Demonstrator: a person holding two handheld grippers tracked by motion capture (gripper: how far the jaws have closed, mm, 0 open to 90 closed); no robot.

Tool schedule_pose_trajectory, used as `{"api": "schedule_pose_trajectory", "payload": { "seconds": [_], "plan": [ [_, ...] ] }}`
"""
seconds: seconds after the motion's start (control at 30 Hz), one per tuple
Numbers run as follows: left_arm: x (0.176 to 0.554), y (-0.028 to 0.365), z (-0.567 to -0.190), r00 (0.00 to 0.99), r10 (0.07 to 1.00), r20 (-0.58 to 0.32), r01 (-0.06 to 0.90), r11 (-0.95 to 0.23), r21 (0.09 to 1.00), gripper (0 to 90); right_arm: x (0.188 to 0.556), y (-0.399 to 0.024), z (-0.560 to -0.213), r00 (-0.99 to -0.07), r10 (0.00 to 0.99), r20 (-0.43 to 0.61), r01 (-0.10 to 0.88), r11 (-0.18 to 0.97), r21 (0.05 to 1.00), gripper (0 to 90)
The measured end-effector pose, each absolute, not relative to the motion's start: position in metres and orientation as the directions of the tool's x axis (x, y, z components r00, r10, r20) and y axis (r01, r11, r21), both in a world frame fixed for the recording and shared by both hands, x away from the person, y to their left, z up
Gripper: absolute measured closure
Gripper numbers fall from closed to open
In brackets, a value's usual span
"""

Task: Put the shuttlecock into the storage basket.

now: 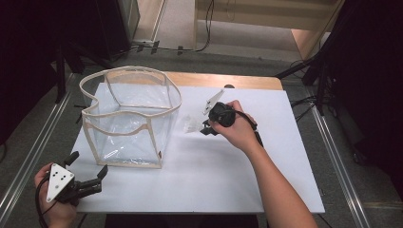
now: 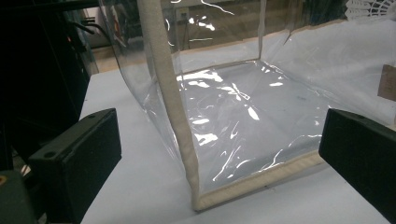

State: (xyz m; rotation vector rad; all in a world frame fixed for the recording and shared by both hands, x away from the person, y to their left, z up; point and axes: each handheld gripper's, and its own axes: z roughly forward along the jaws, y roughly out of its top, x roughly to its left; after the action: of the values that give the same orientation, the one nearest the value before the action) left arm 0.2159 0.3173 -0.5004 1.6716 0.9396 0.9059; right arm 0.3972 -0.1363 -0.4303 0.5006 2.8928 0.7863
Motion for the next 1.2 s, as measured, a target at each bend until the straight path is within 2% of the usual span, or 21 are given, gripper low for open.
{"api": "schedule_pose_trajectory", "payload": {
  "seconds": [1.2],
  "plan": [
    [0.216,0.317,-0.5,0.423,0.896,0.135,0.167,-0.223,0.96,0.0,0.398,-0.152,-0.383,-0.943,0.332,-0.017,0.27,0.797,0.541,61.6]
  ]
}}
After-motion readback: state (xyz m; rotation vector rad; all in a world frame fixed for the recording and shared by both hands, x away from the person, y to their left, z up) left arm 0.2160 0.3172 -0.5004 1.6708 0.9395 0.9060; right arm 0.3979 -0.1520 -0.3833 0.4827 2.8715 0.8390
